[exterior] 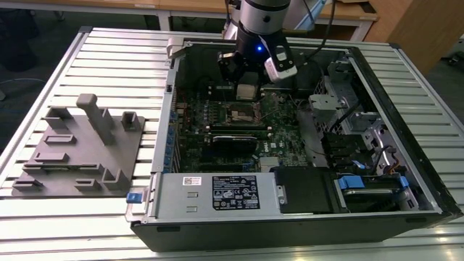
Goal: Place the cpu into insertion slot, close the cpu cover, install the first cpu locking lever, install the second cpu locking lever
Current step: 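Place the cpu into insertion slot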
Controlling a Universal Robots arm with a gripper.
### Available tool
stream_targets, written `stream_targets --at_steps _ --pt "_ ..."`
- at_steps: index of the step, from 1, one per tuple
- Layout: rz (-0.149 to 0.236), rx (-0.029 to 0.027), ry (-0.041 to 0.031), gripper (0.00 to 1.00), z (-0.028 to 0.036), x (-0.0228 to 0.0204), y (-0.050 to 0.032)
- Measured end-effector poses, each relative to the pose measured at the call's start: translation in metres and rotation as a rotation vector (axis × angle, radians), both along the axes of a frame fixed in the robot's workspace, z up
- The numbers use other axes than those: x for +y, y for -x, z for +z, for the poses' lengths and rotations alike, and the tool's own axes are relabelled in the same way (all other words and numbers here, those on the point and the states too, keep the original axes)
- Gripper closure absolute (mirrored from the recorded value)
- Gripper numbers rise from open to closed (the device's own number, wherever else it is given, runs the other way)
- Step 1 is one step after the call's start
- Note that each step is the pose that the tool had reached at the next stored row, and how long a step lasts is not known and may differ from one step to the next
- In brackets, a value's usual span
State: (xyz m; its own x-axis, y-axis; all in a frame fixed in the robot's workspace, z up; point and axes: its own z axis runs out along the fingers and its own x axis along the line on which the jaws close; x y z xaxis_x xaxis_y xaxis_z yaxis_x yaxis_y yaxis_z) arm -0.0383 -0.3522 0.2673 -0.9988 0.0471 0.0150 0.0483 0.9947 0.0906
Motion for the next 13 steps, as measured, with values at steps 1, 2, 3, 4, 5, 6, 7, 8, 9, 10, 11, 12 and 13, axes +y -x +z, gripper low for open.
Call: stream_targets --at_steps 1,2,3,4,5,6,7,8,9,10,11,12,13 --pt "-0.014 0.0 0.0 0.46 -0.0001 0.0 0.0" --pt "-0.027 0.0 0.0 0.46 -0.0002 0.0 0.0" --pt "-0.04 0.0 0.0 0.46 -0.0003 0.0 0.0" --pt "-0.053 0.0 0.0 0.46 -0.0004 0.0 0.0" --pt "-0.067 -0.0001 -0.0001 0.46 -0.0005 0.0 0.0" --pt "-0.082 -0.0001 -0.0001 0.46 -0.0005 0.0 0.0" --pt "-0.098 -0.0001 -0.0002 0.46 -0.0006 0.0 0.0" --pt "-0.112 -0.0001 -0.0001 0.46 -0.0006 0.0 0.0" --pt "-0.126 0.0 0.0 0.46 -0.0006 0.0 0.0" --pt "-0.14 -0.0001 0.0 0.46 -0.0007 0.0 0.0" --pt "-0.156 -0.0001 0.0 0.46 -0.0008 0.0 0.0" --pt "-0.172 -0.0001 -0.0001 0.46 -0.0008 0.0 0.0" --pt "-0.188 -0.0001 -0.0001 0.46 -0.0008 0.0 0.0"
